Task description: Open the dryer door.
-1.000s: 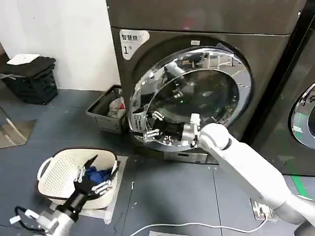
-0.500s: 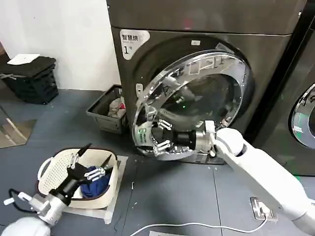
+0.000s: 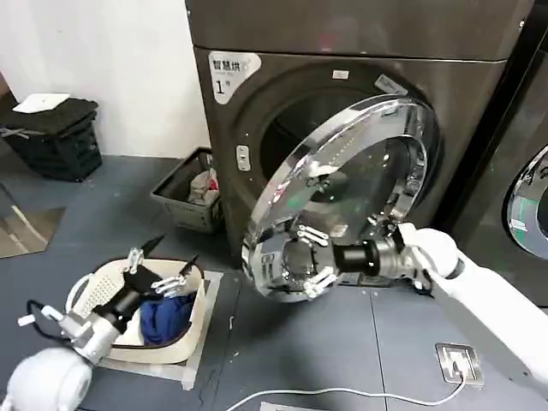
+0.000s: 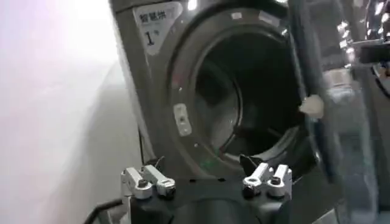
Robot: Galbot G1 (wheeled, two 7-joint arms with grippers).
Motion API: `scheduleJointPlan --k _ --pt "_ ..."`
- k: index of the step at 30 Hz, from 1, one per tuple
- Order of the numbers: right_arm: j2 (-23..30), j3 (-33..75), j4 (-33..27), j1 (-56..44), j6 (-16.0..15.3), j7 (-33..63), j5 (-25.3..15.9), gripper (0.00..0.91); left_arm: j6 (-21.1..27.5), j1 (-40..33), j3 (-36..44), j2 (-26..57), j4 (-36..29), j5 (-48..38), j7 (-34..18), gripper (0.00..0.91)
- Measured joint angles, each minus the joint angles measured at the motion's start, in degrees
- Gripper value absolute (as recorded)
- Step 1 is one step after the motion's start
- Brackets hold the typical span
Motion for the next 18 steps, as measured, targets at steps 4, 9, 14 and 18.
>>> scheduleJointPlan --k 4,9,14,18 --pt "-1.38 2.96 -0.21 -2.16 0.53 -4.96 0.23 0.907 0.79 -3.58 2.37 1.74 1.80 -1.67 0.31 0.907" --pt "-3.16 7.45 0.61 -5.84 -0.35 -8.59 -0.51 0.907 0.66 -8.71 5.19 4.21 4.34 -3.92 1.85 0.907" --pt "-5.55 14.12 2.50 -11.96 -0.48 -9.38 -0.75 0.907 -0.78 -13.75 8.60 6.70 7.27 -5.29 3.40 0.907" --pt "-7.91 22.34 4.69 -19.84 0.28 -9.64 -0.27 0.907 -2.31 -17.94 12.81 8.68 10.30 -5.52 5.25 0.907"
